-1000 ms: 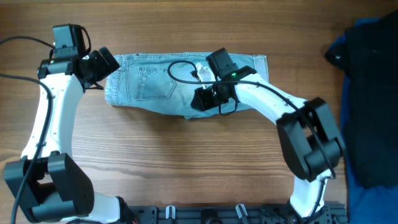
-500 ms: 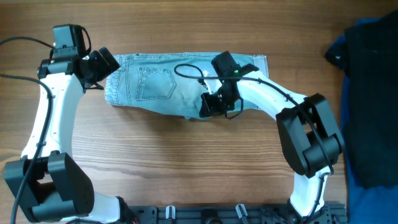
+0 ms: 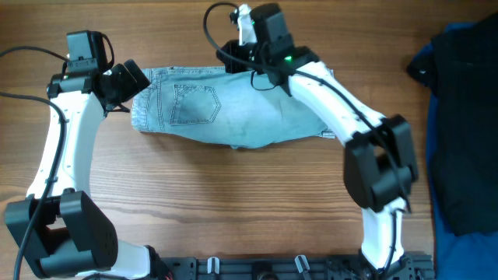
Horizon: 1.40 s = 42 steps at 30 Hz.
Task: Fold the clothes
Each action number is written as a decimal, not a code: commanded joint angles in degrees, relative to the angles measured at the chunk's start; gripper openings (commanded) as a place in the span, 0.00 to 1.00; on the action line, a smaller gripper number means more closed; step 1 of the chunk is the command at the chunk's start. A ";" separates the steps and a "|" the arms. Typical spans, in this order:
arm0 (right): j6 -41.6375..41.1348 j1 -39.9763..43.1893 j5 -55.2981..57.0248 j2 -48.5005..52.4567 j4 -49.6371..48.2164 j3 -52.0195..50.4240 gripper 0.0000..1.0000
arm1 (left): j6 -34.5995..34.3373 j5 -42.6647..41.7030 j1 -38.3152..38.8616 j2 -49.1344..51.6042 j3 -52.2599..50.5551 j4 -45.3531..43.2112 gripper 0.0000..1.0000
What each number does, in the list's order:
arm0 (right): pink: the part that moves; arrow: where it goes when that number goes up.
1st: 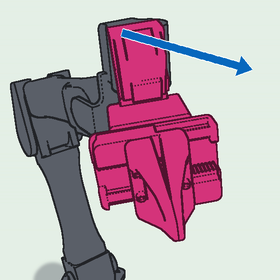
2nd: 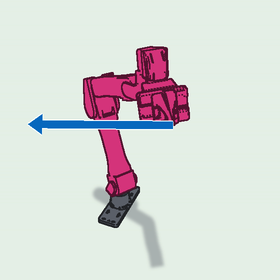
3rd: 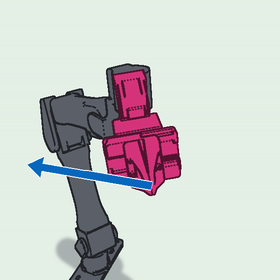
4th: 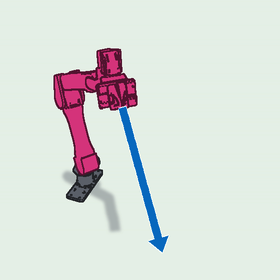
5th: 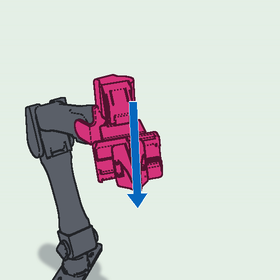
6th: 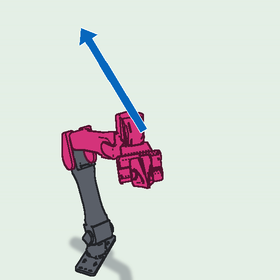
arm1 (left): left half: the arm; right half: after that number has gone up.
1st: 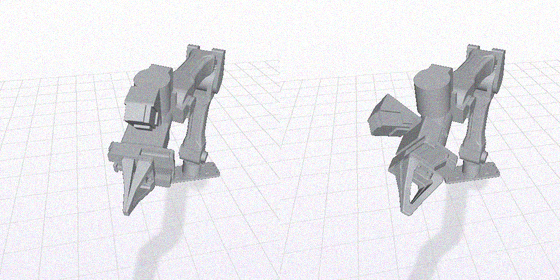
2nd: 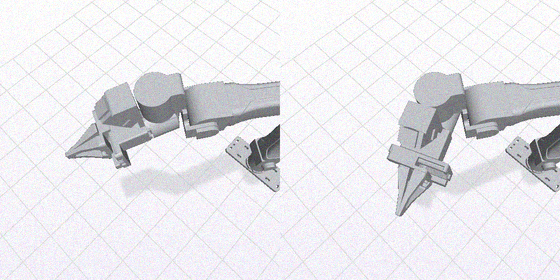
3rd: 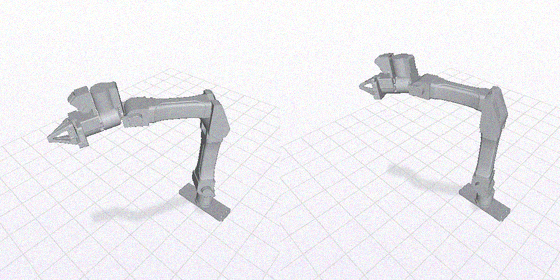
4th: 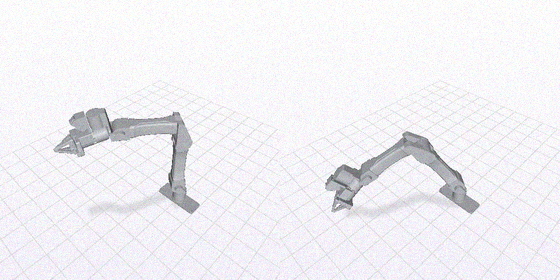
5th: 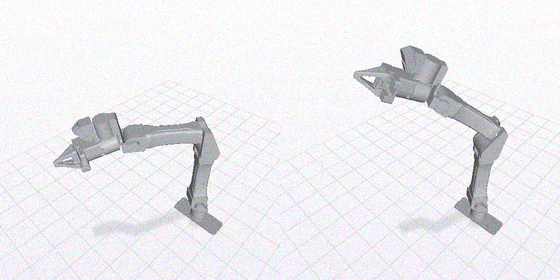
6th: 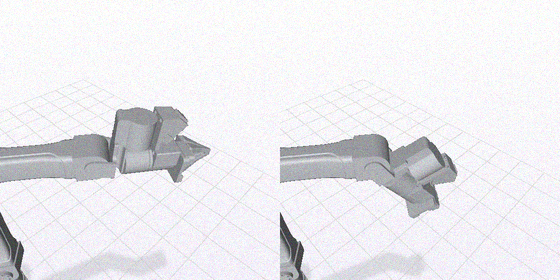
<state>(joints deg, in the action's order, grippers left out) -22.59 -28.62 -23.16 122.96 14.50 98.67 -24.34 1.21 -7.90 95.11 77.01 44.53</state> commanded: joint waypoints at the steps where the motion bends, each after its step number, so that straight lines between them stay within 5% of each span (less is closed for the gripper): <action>1: -1.62 -0.20 3.50 6.91 -2.27 -0.57 0.06 | -0.35 -0.04 -0.31 0.63 0.13 -0.15 1.00; 8: -2.89 -0.11 9.31 12.90 -12.76 -0.46 0.06 | -0.33 -0.04 -0.31 0.63 0.13 -0.20 1.00; 12: -2.84 2.86 5.09 5.22 -13.00 -0.20 0.18 | -0.09 -0.17 -0.09 -0.11 0.15 -1.64 0.99; 14: -0.20 6.80 5.18 -3.17 0.24 -0.20 0.19 | 0.11 -2.73 1.09 -1.90 0.15 -1.64 1.00; 17: 10.78 13.86 6.51 -13.16 26.69 -0.20 0.41 | 0.17 -3.30 4.59 -2.51 0.13 -1.60 1.00; 19: 10.62 18.93 12.35 -15.19 40.83 -0.22 0.45 | 0.33 -3.06 6.27 -2.47 0.13 -1.88 1.00; 23: 10.58 25.16 16.13 -15.02 51.34 -4.59 0.50 | 0.33 -3.06 6.51 -2.43 0.13 -1.57 1.00; 42: 2.86 24.90 11.72 -14.53 14.43 -37.16 0.50 | 0.31 -3.08 6.51 -2.43 0.11 0.52 1.00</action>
<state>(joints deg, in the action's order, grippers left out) -18.13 -2.48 -10.33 107.79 30.04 63.44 -24.32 -1.56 -1.39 94.02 76.99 44.84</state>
